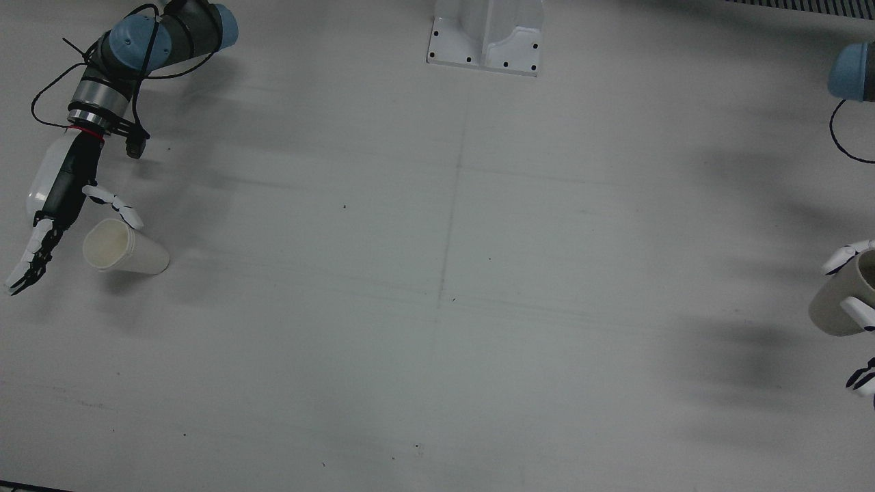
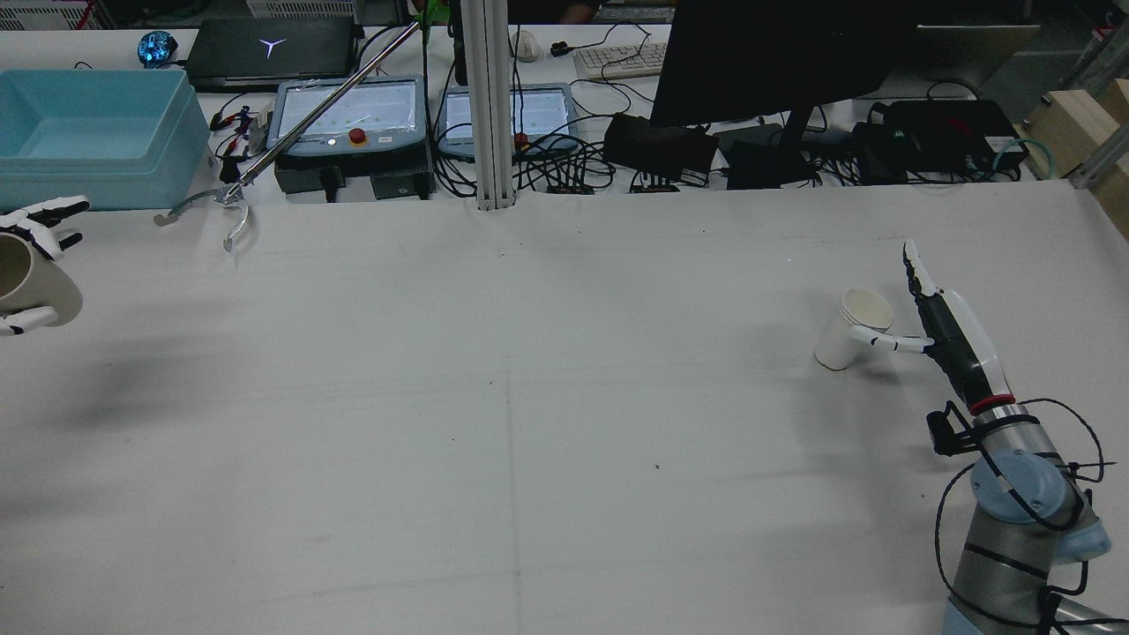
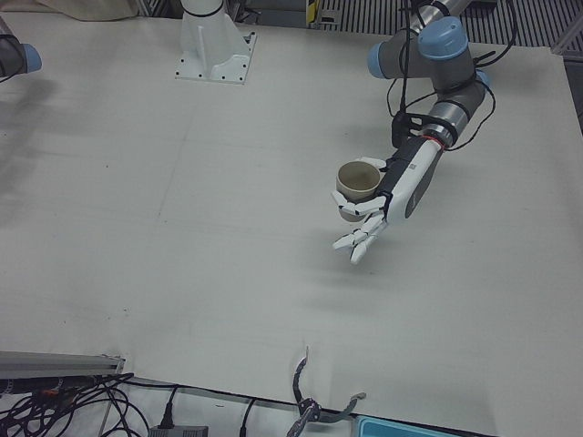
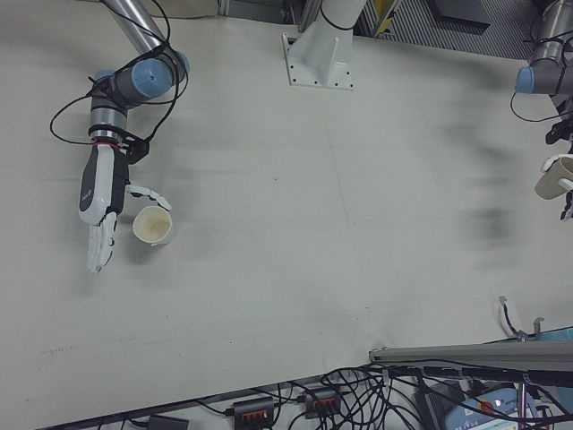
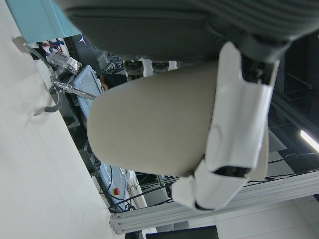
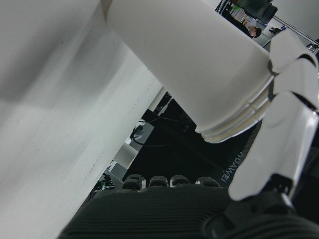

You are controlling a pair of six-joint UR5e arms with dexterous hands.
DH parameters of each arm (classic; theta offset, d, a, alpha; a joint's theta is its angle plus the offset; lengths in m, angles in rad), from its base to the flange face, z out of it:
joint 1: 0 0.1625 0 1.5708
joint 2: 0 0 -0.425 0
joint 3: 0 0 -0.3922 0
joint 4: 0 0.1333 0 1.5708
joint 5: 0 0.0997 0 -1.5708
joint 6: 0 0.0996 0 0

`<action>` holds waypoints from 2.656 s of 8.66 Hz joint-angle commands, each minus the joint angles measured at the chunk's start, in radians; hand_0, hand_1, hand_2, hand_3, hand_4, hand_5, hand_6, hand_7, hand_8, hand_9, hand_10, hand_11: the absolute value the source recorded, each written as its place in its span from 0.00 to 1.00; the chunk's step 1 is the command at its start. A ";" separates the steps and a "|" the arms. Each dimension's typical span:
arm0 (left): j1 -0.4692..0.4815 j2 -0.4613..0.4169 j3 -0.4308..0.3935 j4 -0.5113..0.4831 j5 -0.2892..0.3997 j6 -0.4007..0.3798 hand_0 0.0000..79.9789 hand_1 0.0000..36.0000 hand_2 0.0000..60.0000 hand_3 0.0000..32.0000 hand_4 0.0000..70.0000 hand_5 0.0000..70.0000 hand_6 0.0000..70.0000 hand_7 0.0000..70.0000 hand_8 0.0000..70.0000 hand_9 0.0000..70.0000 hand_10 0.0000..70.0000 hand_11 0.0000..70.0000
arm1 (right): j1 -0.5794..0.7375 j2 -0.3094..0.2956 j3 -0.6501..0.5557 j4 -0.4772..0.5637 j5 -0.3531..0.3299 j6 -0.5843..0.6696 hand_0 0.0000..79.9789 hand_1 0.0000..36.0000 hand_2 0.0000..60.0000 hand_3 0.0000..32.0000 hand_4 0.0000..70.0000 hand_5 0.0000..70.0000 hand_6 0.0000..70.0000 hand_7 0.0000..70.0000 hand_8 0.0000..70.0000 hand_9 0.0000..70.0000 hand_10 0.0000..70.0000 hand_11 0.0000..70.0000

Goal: Pour water
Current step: 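Wrap the right hand fingers around the white paper cup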

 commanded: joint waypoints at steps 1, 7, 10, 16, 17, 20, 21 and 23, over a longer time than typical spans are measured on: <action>-0.001 0.021 -0.002 -0.006 -0.003 0.003 0.88 1.00 1.00 0.00 0.77 1.00 0.16 0.21 0.05 0.07 0.11 0.21 | -0.020 0.043 -0.013 0.002 0.000 -0.031 0.57 0.43 0.32 0.00 0.01 0.00 0.00 0.00 0.00 0.02 0.03 0.06; -0.005 0.088 -0.031 -0.051 -0.004 0.001 0.89 1.00 1.00 0.00 0.77 1.00 0.15 0.21 0.05 0.06 0.11 0.20 | -0.077 0.019 0.026 0.000 0.001 0.058 0.58 0.45 0.29 0.00 0.00 0.00 0.00 0.00 0.00 0.00 0.02 0.06; -0.003 0.108 -0.051 -0.052 -0.004 0.001 0.90 1.00 1.00 0.00 0.76 1.00 0.15 0.20 0.05 0.06 0.11 0.21 | -0.040 -0.049 0.095 0.002 0.000 0.062 0.58 0.46 0.29 0.00 0.00 0.00 0.00 0.00 0.00 0.00 0.02 0.05; -0.005 0.151 -0.095 -0.055 -0.006 0.001 0.89 1.00 1.00 0.00 0.76 1.00 0.15 0.21 0.04 0.06 0.11 0.21 | 0.006 -0.047 0.058 0.081 -0.028 0.130 0.57 0.41 0.29 0.00 0.00 0.00 0.00 0.00 0.00 0.01 0.03 0.06; -0.014 0.162 -0.106 -0.057 -0.006 -0.001 0.89 1.00 1.00 0.00 0.76 1.00 0.15 0.21 0.04 0.06 0.11 0.21 | 0.001 -0.046 0.058 0.083 -0.026 0.143 0.57 0.42 0.29 0.00 0.00 0.00 0.00 0.00 0.00 0.01 0.03 0.06; -0.035 0.205 -0.120 -0.086 -0.004 0.001 0.90 1.00 1.00 0.00 0.77 1.00 0.15 0.21 0.04 0.06 0.11 0.20 | -0.008 -0.050 0.011 0.081 -0.025 0.131 0.58 0.45 0.32 0.00 0.00 0.00 0.00 0.00 0.00 0.00 0.02 0.06; -0.035 0.205 -0.120 -0.092 -0.004 -0.001 0.90 1.00 1.00 0.00 0.76 1.00 0.15 0.21 0.04 0.06 0.11 0.21 | -0.017 -0.050 0.001 0.081 -0.022 0.133 0.58 0.45 0.32 0.00 0.00 0.00 0.00 0.00 0.00 0.00 0.02 0.06; -0.044 0.214 -0.120 -0.104 -0.004 -0.001 0.88 1.00 1.00 0.00 0.76 1.00 0.15 0.21 0.04 0.06 0.11 0.21 | -0.032 -0.044 0.000 0.081 -0.022 0.133 0.57 0.44 0.31 0.00 0.00 0.00 0.00 0.00 0.00 0.01 0.03 0.07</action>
